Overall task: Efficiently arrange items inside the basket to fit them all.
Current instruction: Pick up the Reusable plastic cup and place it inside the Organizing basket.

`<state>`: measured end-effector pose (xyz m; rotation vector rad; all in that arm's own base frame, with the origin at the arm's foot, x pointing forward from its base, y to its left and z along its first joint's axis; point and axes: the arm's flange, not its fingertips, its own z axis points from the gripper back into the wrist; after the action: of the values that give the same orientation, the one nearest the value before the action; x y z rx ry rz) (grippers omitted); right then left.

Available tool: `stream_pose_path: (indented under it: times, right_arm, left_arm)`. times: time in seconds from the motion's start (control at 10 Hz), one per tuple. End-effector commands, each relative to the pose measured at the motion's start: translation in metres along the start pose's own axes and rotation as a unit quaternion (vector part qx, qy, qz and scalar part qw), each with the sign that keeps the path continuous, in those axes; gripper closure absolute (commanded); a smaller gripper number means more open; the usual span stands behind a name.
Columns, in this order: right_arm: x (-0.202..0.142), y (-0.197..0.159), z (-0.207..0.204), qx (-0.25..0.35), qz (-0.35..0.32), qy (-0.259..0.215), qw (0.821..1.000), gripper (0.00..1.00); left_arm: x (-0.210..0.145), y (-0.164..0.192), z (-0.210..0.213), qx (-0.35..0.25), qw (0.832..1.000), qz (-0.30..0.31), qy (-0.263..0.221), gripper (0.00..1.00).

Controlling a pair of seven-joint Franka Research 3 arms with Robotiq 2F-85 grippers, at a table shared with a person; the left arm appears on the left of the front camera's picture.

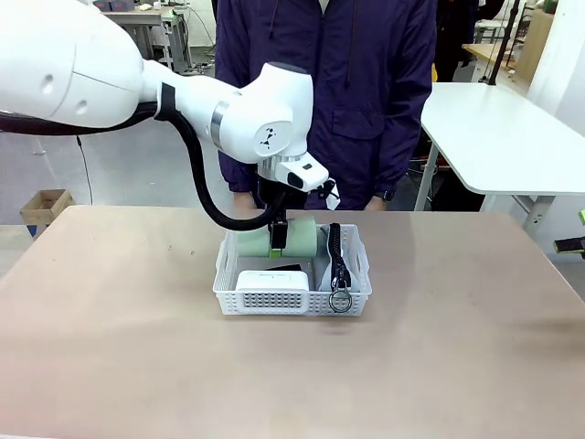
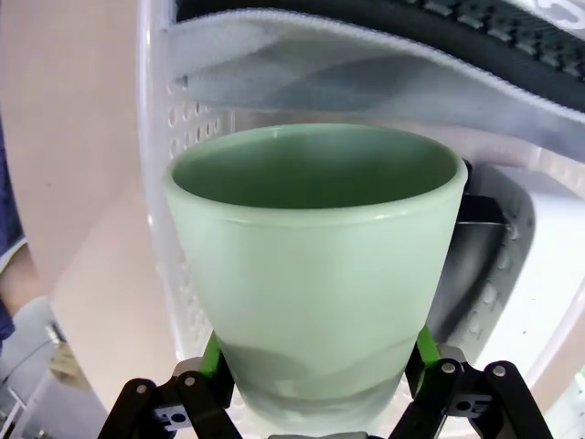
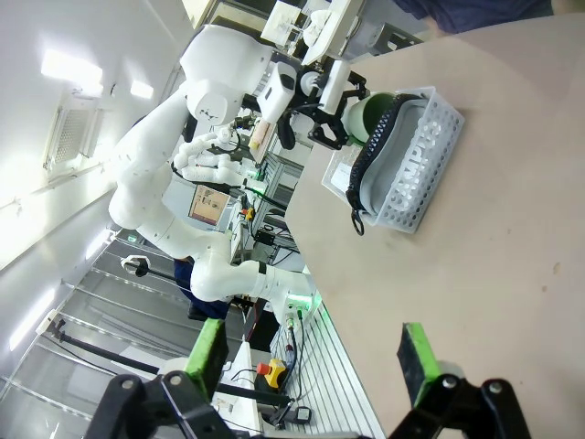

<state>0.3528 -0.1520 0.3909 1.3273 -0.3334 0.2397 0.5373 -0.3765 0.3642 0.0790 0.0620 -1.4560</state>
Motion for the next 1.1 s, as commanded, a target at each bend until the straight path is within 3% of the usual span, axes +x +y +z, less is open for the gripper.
stream_pose_path:
  times: [0.0,1.0]
  right_arm:
    - [-0.002,0.002,0.000,0.002,0.005,0.002,1.000,0.00]
    - [-0.002,0.002,0.000,0.002,0.005,0.002,1.000,0.00]
  left_arm:
    - [0.001,0.005,-0.001,0.012,1.000,0.020,0.017,0.15]
    - [0.010,0.021,-0.022,-0.026,0.999,0.027,0.023,0.15]
